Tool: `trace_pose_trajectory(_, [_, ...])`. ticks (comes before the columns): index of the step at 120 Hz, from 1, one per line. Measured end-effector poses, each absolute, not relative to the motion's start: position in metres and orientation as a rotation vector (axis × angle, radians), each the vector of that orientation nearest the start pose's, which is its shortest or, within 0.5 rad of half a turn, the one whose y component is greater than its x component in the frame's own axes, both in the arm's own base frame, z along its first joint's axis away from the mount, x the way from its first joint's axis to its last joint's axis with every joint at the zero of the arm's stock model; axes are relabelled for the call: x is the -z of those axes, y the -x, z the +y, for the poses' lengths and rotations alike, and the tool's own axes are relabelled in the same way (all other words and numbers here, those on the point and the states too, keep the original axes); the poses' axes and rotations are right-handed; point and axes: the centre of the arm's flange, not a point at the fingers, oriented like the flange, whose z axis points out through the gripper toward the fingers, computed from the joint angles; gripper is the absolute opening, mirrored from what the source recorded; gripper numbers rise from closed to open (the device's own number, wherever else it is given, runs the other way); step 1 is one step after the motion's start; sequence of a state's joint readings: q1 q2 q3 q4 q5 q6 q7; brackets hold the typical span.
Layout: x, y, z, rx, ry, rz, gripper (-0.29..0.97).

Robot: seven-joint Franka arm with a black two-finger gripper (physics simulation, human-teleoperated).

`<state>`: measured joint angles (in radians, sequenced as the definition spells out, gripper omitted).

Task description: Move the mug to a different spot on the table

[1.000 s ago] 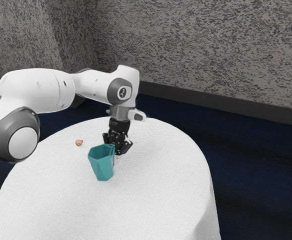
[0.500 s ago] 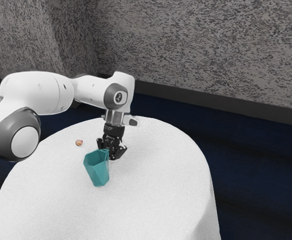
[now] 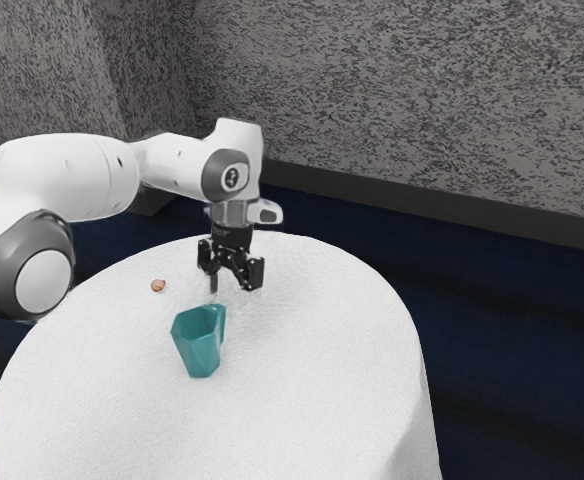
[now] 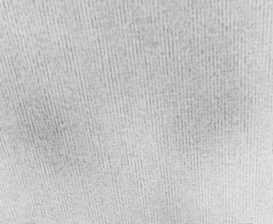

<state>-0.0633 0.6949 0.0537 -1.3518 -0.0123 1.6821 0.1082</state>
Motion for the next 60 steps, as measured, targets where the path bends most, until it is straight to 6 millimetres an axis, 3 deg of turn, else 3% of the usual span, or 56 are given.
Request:
trace_pose_trajectory(16, [-0.344, -0.694, -0.014, -0.335, 3.099, 0.191, 0.6])
trace_pose_trajectory(23, [-0.381, -0.686, -0.013, -0.239, 3.109, 0.188, 0.61])
trace_pose_trajectory(38, [-0.47, -0.652, -0.004, -0.07, 3.121, 0.169, 0.64])
trace_pose_trajectory(60, [-0.577, -0.607, 0.005, 0.089, 3.128, 0.125, 0.65])
